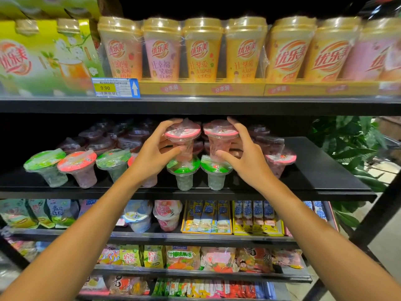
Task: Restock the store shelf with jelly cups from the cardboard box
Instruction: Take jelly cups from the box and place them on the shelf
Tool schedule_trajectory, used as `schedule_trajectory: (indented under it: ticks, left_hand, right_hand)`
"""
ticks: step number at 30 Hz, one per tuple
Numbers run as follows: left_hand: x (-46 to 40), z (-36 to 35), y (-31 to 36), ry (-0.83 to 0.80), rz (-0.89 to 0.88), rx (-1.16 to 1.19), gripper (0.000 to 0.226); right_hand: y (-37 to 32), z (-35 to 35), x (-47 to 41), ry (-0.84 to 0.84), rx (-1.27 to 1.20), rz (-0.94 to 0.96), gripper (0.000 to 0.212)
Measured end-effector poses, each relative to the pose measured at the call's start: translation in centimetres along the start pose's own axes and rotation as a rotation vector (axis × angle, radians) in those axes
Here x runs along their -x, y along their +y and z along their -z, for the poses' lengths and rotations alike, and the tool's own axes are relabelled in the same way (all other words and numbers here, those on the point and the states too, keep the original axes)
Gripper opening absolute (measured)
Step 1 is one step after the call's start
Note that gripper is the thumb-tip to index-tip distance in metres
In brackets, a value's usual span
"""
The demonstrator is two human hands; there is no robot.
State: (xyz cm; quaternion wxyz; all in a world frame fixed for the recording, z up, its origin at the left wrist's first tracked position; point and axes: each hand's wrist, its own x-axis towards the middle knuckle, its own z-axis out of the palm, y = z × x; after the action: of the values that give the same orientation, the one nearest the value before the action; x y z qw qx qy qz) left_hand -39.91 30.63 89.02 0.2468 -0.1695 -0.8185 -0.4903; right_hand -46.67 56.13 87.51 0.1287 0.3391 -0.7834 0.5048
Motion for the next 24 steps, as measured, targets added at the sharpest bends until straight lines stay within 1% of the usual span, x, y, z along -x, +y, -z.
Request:
schedule_trajectory:
  ticks: [3,8,12,17,24]
  left_hand:
    - [0.2,0.2,-0.1,-0.013,0.023,0.006,0.062]
    - [0.3,0.1,-0.1,-0.037,0.025,-0.035,0.068]
    - [0.7,-0.3,-0.3,-0.057,0.066,-0.047,0.074]
    - [1.0,-0.3,-0.4,-0.042,0.082,-0.061,0.082]
    - [1.2,0.0,-0.4,-0.018,0.079,-0.067,0.082]
  right_hand:
    - [-0.1,0.1,-0.2,-0.017,-0.011,-0.004,0.085]
    - [0.1,-0.2,0.0,0.003,-0.035,-0.019,0.086]
    - [0.1,-0.2,0.1,0.001,-0.027,-0.028,0.088]
    - [-0.1,0.0,0.0,0.003,-0.04,-0.05,0.093]
    - [-0.4,0.1,0.1,0.008,-0.051,-0.034,0.093]
